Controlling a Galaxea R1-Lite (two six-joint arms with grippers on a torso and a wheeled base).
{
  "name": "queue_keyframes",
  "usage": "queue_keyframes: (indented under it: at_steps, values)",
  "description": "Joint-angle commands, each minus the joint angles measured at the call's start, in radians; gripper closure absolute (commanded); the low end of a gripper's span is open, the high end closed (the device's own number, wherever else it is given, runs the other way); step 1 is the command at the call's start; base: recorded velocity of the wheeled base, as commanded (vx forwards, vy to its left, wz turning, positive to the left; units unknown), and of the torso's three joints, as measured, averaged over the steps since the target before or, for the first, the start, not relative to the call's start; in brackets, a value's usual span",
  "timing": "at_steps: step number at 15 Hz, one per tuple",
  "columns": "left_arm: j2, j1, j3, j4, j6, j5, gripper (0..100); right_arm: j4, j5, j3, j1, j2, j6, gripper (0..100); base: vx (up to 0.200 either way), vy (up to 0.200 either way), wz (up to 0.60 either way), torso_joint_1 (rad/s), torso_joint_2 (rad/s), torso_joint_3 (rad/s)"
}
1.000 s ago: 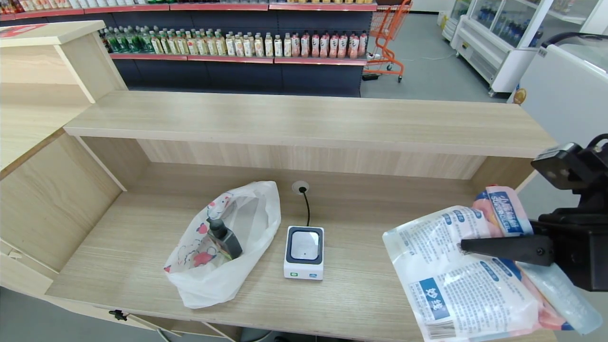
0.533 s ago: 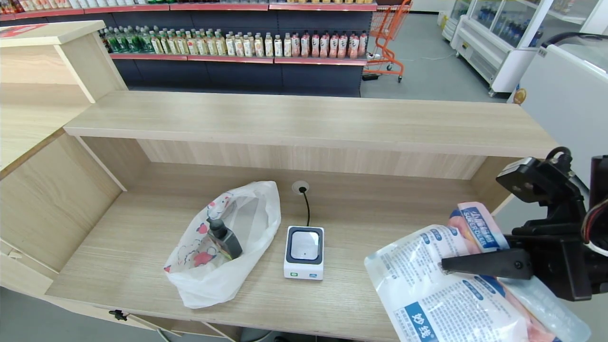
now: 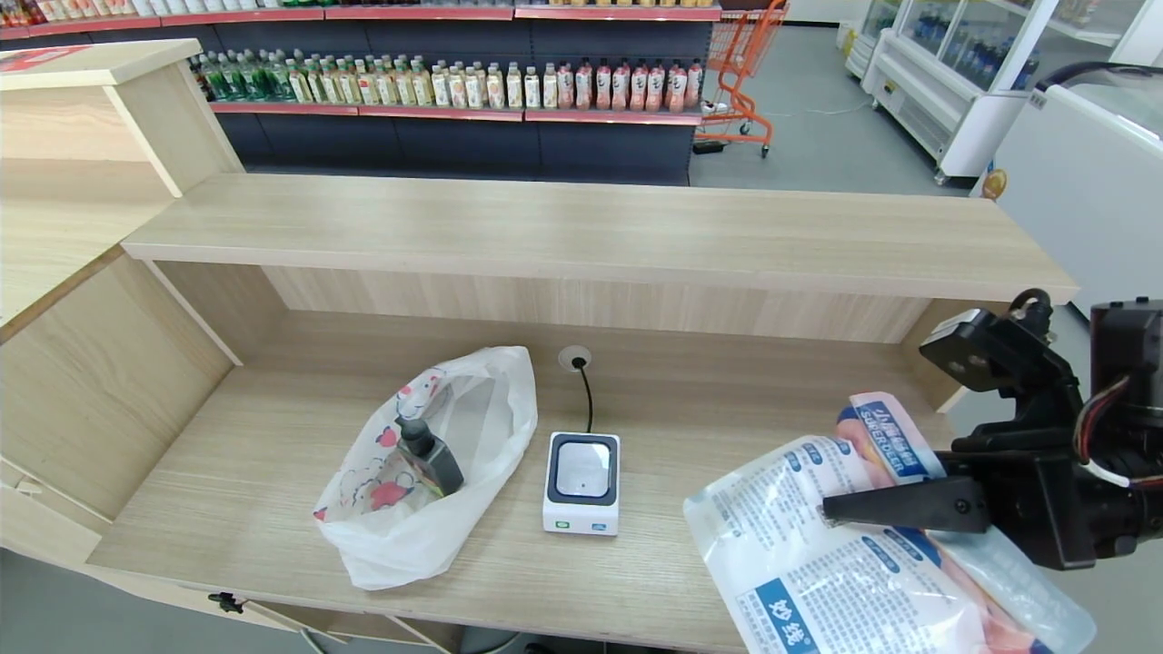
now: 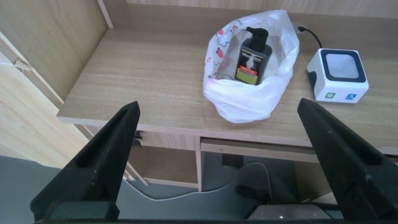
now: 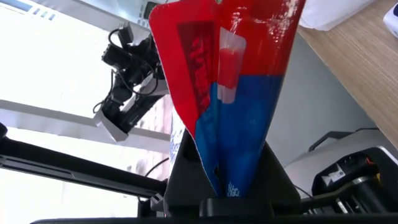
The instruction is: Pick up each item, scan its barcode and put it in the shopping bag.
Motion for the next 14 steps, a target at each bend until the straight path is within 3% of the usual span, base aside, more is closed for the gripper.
queue_keyframes:
  at_steps: [1, 9, 11, 13, 14]
  values:
    - [0.000, 0.000, 0.000, 0.000, 0.000, 0.002, 0, 0.000, 0.000, -0.002, 0.000, 0.003, 0.000, 100, 0.000, 0.000, 0.00, 0.000, 0.00, 0.000]
    - [0.002, -0.001, 0.000, 0.000, 0.000, 0.000, 0, -0.026, -0.040, -0.017, -0.012, -0.018, -0.052, 100, 0.000, 0.000, 0.00, 0.000, 0.00, 0.000]
    - [0.000, 0.000, 0.000, 0.000, 0.000, 0.002, 0, -0.131, -0.256, 0.006, -0.013, -0.014, -0.386, 100, 0.000, 0.000, 0.00, 0.000, 0.00, 0.000]
    - [0.000, -0.001, 0.000, 0.000, 0.000, 0.002, 0, -0.138, -0.475, 0.020, -0.055, -0.029, -0.762, 100, 0.000, 0.000, 0.00, 0.000, 0.00, 0.000]
    - [0.000, -0.001, 0.000, 0.000, 0.000, 0.000, 0, -0.146, -0.487, 0.034, -0.105, -0.038, -0.916, 100, 0.000, 0.000, 0.00, 0.000, 0.00, 0.000]
